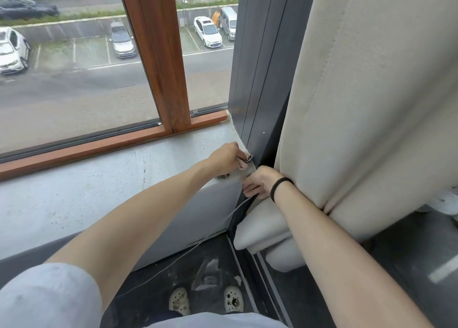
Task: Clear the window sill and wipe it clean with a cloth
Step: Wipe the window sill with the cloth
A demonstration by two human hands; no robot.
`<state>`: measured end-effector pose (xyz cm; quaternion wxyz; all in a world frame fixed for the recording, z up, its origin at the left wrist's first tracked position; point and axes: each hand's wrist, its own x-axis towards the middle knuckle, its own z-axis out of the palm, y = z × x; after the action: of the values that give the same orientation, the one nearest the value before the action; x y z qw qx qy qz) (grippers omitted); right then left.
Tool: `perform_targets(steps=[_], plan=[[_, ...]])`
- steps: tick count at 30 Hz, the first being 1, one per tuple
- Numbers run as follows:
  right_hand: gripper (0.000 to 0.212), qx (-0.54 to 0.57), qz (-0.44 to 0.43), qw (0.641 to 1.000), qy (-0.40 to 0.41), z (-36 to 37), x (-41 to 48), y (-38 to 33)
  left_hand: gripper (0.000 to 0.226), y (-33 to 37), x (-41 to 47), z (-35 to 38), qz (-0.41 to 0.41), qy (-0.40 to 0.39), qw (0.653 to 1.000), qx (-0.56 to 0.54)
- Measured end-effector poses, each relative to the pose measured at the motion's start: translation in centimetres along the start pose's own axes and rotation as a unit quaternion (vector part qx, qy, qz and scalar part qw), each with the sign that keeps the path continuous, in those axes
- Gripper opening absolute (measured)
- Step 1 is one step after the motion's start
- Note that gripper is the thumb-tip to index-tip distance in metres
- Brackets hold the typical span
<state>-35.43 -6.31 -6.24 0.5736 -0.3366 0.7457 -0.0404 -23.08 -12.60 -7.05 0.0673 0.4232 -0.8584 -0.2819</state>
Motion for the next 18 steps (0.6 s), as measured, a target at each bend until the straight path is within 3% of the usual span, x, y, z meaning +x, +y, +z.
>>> perform_targets(steps=[3,6,10,14,18], plan=[[0.019,-0.041,0.024,0.999,-0.020,-0.4,-0.6,0.8,0.019,1.1,-1.5,0.6,0.031,-0.001,1.000,-0.004],[0.019,-0.027,0.028,0.999,0.005,-1.1,-0.8,1.5,0.020,2.0,-2.8,1.1,0.050,-0.055,0.997,0.031],[0.040,0.010,0.021,0.999,-0.026,-1.9,-1.4,2.1,0.021,2.4,-4.8,2.9,0.060,-0.089,0.992,0.065],[0.037,-0.006,0.012,1.000,0.025,-2.4,-1.9,3.0,0.026,1.8,-6.1,2.2,0.007,-0.025,0.999,-0.023],[0.029,-0.005,-0.021,0.999,-0.049,-2.2,-3.1,2.3,0.031,0.9,-7.7,-1.4,-0.104,0.018,0.974,-0.200]])
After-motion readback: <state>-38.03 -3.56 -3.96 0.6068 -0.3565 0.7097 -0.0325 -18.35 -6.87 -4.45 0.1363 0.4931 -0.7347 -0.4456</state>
